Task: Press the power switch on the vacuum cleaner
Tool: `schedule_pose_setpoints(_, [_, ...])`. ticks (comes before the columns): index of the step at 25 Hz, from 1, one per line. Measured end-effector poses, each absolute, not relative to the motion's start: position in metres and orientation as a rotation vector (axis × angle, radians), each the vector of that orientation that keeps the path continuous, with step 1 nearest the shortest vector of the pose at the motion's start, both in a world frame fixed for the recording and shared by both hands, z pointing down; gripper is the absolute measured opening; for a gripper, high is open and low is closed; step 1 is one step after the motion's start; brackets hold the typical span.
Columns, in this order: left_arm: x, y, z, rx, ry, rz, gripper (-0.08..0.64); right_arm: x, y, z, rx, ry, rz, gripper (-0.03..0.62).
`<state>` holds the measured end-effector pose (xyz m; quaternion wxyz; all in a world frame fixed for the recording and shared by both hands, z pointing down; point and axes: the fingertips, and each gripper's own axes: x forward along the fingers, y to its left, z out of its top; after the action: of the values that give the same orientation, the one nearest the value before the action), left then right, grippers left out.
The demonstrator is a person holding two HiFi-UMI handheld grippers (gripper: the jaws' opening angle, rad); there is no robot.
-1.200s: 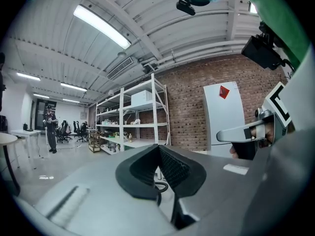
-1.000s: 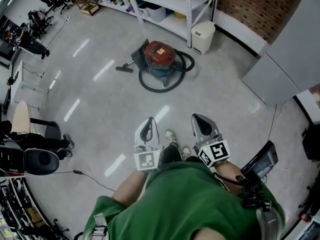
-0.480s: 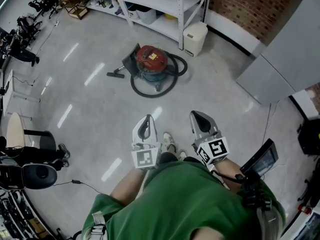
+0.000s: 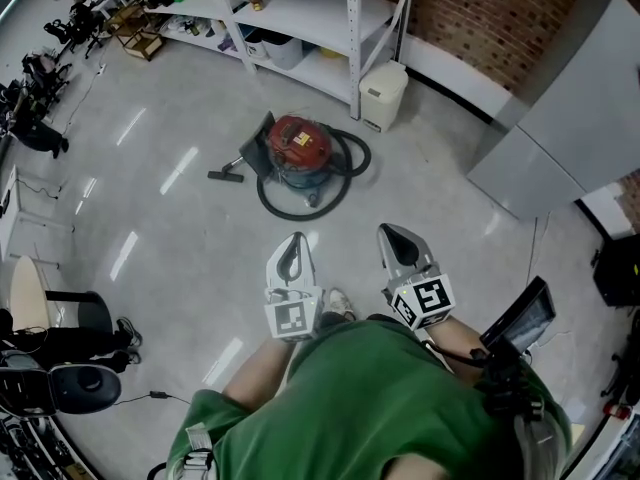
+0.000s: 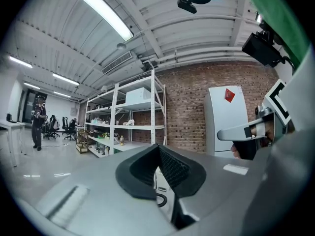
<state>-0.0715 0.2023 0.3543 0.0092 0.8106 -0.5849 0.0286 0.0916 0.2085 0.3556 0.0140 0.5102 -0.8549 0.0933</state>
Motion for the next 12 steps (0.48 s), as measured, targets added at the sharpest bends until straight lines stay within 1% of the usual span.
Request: schedule_pose_setpoints(12, [-0.107, 0.147, 0.362, 2.548, -1.839, 0.097, 0.006, 0.053, 0.148, 0.357, 1.594, -2.638, 0.283, 0.003])
